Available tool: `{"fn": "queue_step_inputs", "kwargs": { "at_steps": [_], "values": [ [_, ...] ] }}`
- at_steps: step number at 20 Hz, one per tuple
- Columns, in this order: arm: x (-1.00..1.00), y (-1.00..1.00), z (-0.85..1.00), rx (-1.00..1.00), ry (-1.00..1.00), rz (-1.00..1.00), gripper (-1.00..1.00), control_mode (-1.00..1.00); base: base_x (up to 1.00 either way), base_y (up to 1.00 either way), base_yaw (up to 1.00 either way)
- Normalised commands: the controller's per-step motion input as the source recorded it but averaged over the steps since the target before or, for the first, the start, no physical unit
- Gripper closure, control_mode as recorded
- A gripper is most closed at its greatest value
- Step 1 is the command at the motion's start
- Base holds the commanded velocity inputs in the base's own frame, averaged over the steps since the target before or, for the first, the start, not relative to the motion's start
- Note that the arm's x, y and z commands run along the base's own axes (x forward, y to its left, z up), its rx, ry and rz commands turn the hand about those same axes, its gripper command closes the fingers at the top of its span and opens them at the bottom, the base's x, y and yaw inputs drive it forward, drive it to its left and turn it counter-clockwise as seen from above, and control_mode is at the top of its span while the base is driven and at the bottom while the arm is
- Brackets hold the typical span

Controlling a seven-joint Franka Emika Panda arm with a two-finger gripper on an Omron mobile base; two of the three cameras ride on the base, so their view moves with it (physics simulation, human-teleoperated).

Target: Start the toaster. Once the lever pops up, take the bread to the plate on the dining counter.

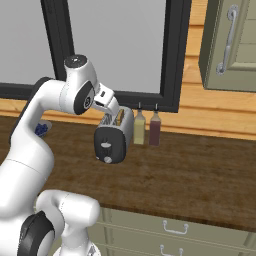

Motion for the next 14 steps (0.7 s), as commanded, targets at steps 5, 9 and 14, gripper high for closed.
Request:
{"fn": "queue_step_inputs", "kwargs": {
  "at_steps": [5, 9, 14],
  "values": [
    [0.00, 0.00, 0.00, 0.00, 0.00, 0.00, -1.00, -1.00, 0.00, 0.00, 0.00],
    [0.00, 0.00, 0.00, 0.00, 0.00, 0.00, -1.00, -1.00, 0.00, 0.00, 0.00],
    [0.00, 0.00, 0.00, 0.00, 0.00, 0.00, -1.00, -1.00, 0.00, 0.00, 0.00]
  ]
}}
